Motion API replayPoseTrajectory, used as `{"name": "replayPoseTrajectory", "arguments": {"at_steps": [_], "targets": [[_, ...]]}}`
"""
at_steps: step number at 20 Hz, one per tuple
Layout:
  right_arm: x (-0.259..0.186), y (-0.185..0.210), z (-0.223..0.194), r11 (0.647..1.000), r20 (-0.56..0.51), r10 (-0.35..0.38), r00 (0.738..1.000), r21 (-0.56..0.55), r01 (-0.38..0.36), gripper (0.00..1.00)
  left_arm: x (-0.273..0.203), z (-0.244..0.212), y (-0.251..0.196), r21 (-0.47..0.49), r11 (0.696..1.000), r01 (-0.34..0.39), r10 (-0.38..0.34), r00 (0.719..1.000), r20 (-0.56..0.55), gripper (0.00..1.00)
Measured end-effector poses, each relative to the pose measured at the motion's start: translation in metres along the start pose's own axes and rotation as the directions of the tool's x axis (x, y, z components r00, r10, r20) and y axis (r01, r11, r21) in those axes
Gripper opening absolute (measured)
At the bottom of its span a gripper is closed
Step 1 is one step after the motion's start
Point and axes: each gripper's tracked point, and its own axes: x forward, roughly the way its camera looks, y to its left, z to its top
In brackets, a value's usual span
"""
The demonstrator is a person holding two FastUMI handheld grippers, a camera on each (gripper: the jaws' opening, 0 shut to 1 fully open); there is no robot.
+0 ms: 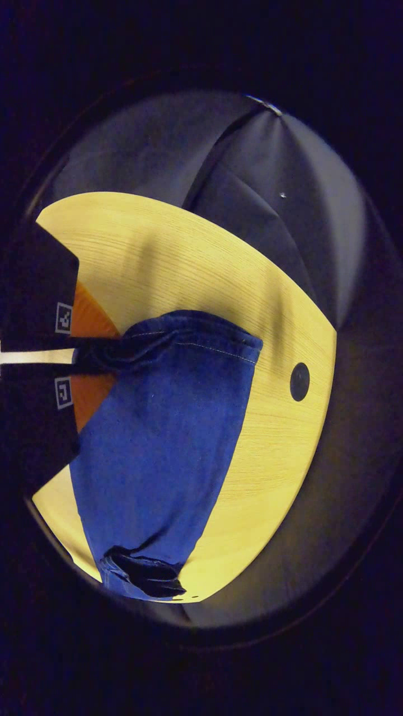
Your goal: Grasp the waist and the cuffs of the jeans and fold them to make the two legs overlap; first hold the waist and fold one-third of the jeans toward the cuffs, then hold the cuffs and fold the remaining one-third in the same direction to finish folding.
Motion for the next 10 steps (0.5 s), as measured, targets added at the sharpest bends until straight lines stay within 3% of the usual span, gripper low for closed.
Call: {"name": "replayPoseTrajectory", "arguments": {"at_steps": [2,4,7,10], "targets": [[-0.007,-0.002,0.005,1.0,0.016,-0.009,1.0,-0.007,0.009,0.98,-0.019,0.016,-0.033,-0.124,0.978,0.168,-0.16,0.985,0.07,0.11],[-0.015,-0.005,0.009,1.0,0.03,-0.015,0.999,0.002,0.015,0.97,-0.058,0.036,-0.063,-0.112,0.954,0.279,-0.262,0.954,0.144,0.11],[-0.026,-0.009,0.014,1.0,0.052,-0.021,0.998,0.013,0.021,0.97,-0.132,0.061,-0.115,0.026,0.924,0.381,-0.377,0.897,0.232,0.11],[-0.036,-0.013,0.019,1.0,0.071,-0.025,0.997,0.016,0.024,0.97,-0.208,0.049,-0.223,0.236,0.863,0.447,-0.501,0.819,0.281,0.11]]}}
